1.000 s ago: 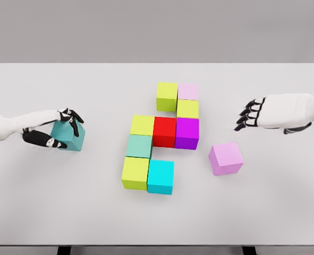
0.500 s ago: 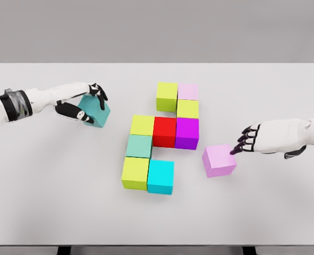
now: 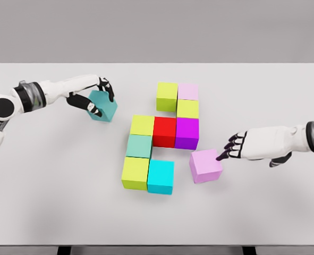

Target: Assemble the squares on the desktop into the number 2

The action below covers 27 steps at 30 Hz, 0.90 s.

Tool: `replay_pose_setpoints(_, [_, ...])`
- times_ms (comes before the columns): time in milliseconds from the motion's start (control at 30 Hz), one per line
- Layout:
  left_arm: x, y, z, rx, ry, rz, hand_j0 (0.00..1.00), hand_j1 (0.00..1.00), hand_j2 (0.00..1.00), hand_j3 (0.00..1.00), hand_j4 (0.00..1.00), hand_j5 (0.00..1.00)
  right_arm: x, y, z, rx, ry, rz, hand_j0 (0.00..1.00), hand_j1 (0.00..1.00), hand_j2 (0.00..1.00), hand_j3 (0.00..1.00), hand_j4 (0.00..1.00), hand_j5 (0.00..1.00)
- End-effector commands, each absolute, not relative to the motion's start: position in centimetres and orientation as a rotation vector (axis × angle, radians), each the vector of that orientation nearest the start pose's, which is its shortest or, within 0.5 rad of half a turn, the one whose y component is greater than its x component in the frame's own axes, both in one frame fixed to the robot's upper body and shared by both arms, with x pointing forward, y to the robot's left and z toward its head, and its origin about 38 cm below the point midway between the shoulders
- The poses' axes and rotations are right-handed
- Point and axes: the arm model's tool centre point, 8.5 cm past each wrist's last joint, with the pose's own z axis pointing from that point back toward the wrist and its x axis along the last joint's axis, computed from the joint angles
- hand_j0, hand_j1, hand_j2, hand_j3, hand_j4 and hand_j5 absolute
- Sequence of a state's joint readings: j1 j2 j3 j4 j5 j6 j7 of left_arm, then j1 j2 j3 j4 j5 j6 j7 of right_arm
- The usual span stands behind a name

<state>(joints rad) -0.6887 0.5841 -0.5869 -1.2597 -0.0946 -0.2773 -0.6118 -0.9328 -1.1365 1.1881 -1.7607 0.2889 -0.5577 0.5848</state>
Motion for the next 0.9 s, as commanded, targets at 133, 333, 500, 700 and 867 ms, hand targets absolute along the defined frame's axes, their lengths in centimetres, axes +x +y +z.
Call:
replay_pose_setpoints(133, [48.8, 25.2, 19.7, 0.083, -1.462, -1.543, 0.38, 0.38, 0.38, 0.38, 0.38, 0.38, 35.8, -29.0, 21.2, 0.206, 1.244, -3.231, 1.00, 1.00, 1.00, 1.00, 1.00, 1.00])
replay_pose_setpoints(333, [49.0, 24.3, 19.9, 0.069, -1.485, -1.538, 0.38, 0.38, 0.38, 0.38, 0.38, 0.38, 37.5, -30.3, 25.4, 0.350, 1.425, -3.196, 1.00, 1.00, 1.00, 1.00, 1.00, 1.00])
replay_pose_setpoints(500, [49.6, 23.8, 19.6, 0.060, -1.480, -1.517, 0.38, 0.38, 0.38, 0.38, 0.38, 0.38, 37.5, -33.4, 25.4, 0.440, 1.485, -3.257, 1.00, 1.00, 1.00, 1.00, 1.00, 1.00])
replay_pose_setpoints(700, [50.2, 23.3, 19.4, 0.057, -1.479, -1.508, 0.38, 0.38, 0.38, 0.38, 0.38, 0.38, 36.8, -33.2, 23.6, 0.362, 1.436, -3.294, 1.00, 1.00, 1.00, 1.00, 1.00, 1.00])
replay_pose_setpoints(867, [50.7, 22.5, 19.5, 0.060, -1.482, -1.509, 0.38, 0.38, 0.38, 0.38, 0.38, 0.38, 36.1, -32.6, 22.4, 0.292, 1.412, -3.299, 1.00, 1.00, 1.00, 1.00, 1.00, 1.00])
